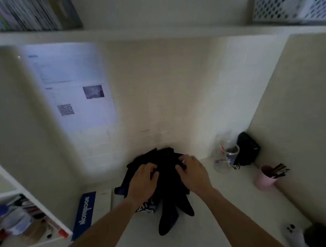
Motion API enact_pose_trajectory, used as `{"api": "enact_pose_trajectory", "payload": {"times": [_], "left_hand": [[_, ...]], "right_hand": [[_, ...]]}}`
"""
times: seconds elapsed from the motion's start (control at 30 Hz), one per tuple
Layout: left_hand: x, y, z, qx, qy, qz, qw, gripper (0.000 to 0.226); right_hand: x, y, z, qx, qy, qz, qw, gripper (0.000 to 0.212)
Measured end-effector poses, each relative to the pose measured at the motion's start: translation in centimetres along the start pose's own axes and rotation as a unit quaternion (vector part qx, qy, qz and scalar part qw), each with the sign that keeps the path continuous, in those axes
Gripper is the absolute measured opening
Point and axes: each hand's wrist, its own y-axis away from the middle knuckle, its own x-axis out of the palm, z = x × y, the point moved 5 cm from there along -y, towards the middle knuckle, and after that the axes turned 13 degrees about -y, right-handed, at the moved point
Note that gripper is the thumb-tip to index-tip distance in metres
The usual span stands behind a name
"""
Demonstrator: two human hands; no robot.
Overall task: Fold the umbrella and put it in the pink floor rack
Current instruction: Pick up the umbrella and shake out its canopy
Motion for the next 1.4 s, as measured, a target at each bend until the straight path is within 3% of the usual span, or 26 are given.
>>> {"api": "enact_pose_trajectory", "payload": {"times": [0.13,0.23,0.33,0.53,0.7,0.87,0.97,1.13,1.27,1.33,1.4], "left_hand": [[1.7,-4.5,-0.9,0.038,0.031,-0.058,0.997,0.050],[3.9,-6.0,-0.9,0.083,0.068,-0.050,0.993,0.050],[5.0,-5.6,-0.9,0.128,0.104,-0.092,0.982,0.049],[6.9,-0.2,-1.7,0.203,0.160,-0.160,0.953,0.047],[10.8,7.1,-2.3,0.293,0.115,-0.135,0.939,0.042],[16.0,15.0,-0.6,0.317,-0.052,-0.119,0.940,0.029],[17.4,19.2,0.2,0.330,-0.137,-0.156,0.921,0.031],[16.3,23.1,0.3,0.306,-0.160,-0.234,0.909,0.034],[14.4,22.3,0.2,0.272,-0.203,-0.282,0.897,0.035],[14.4,20.6,0.3,0.235,-0.249,-0.271,0.900,0.040],[15.3,18.7,0.8,0.186,-0.290,-0.208,0.915,0.050]], "right_hand": [[2.5,-4.6,0.8,-0.108,-0.018,0.009,0.994,0.054],[5.4,-6.2,-0.4,-0.160,0.008,0.040,0.986,0.064],[7.1,-6.4,-2.1,-0.203,0.024,0.026,0.979,0.058],[6.6,-0.5,-5.3,-0.252,0.005,-0.092,0.963,0.044],[6.1,8.4,-9.2,-0.213,0.045,-0.095,0.971,0.032],[8.8,16.3,-14.8,-0.068,0.109,-0.095,0.987,0.030],[11.0,19.8,-17.4,-0.023,0.168,-0.092,0.981,0.023],[12.1,23.2,-18.7,-0.001,0.165,-0.083,0.983,0.027],[11.9,24.1,-18.1,-0.013,0.126,-0.122,0.984,0.027],[11.9,23.8,-17.8,-0.024,0.118,-0.144,0.982,0.028],[12.0,23.1,-17.4,-0.038,0.112,-0.165,0.979,0.034]]}}
